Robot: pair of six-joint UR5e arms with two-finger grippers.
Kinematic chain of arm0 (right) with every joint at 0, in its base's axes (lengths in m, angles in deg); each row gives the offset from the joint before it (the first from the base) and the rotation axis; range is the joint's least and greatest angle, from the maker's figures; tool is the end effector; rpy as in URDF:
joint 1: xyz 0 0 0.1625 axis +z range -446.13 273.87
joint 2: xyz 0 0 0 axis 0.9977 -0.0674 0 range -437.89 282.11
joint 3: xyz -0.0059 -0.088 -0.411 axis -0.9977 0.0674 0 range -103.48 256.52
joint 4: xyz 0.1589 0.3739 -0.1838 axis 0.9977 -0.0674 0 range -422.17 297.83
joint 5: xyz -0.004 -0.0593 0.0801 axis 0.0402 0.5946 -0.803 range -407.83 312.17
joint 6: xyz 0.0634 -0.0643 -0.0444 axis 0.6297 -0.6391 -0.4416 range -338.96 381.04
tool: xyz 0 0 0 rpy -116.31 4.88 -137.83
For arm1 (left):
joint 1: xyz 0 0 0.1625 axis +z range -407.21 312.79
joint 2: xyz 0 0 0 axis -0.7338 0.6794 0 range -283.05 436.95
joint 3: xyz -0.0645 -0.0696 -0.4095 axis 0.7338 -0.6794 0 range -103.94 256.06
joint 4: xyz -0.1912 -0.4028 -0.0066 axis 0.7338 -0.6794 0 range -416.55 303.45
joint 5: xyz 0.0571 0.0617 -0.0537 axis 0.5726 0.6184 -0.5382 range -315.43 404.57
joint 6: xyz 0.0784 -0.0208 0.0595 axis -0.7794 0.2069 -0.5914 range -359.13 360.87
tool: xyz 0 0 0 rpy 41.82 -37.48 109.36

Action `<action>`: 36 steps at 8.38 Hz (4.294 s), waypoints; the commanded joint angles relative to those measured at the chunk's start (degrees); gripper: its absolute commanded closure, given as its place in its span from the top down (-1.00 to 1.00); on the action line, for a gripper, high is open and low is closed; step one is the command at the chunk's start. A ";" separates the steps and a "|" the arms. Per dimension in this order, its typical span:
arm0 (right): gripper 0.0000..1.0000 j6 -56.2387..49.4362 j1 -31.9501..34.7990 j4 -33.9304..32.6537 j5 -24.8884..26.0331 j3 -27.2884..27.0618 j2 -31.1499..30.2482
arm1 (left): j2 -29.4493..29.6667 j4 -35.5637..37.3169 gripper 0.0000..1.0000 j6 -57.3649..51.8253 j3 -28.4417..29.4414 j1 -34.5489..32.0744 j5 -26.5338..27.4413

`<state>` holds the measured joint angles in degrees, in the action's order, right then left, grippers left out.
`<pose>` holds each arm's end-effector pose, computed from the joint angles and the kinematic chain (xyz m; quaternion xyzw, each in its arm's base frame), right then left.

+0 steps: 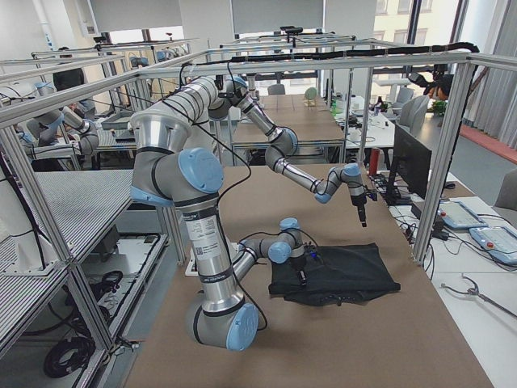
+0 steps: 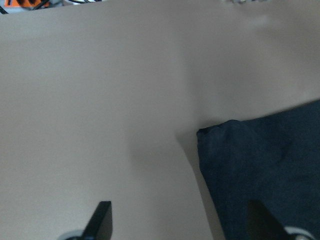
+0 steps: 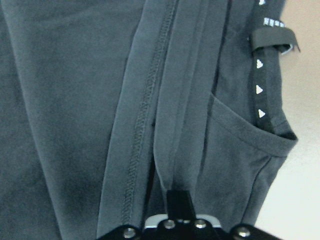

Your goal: Fold clothes

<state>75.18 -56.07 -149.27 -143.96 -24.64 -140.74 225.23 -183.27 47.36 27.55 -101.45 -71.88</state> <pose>-0.5156 -0.4401 0.2823 0.1492 -0.3221 -0.0661 0.9325 0.4521 -0.7794 0.2339 0.1959 0.4421 0.0211 0.8750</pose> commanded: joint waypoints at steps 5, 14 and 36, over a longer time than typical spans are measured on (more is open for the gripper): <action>0.21 1.05 0.26 0.44 0.42 -6.77 -9.05 | -0.09 -0.10 0.89 0.18 -0.18 0.63 1.05; 0.60 2.02 -5.01 -6.67 1.03 -6.95 -1.67 | -0.09 -0.02 0.89 0.09 -0.09 0.63 1.05; -0.25 1.14 -10.99 -14.94 7.71 -7.12 0.71 | -0.97 -0.28 0.89 0.09 -0.09 1.07 1.05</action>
<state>76.32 -66.66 -164.13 -137.02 -31.70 -139.99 224.30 -183.52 47.45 27.46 -100.38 -70.77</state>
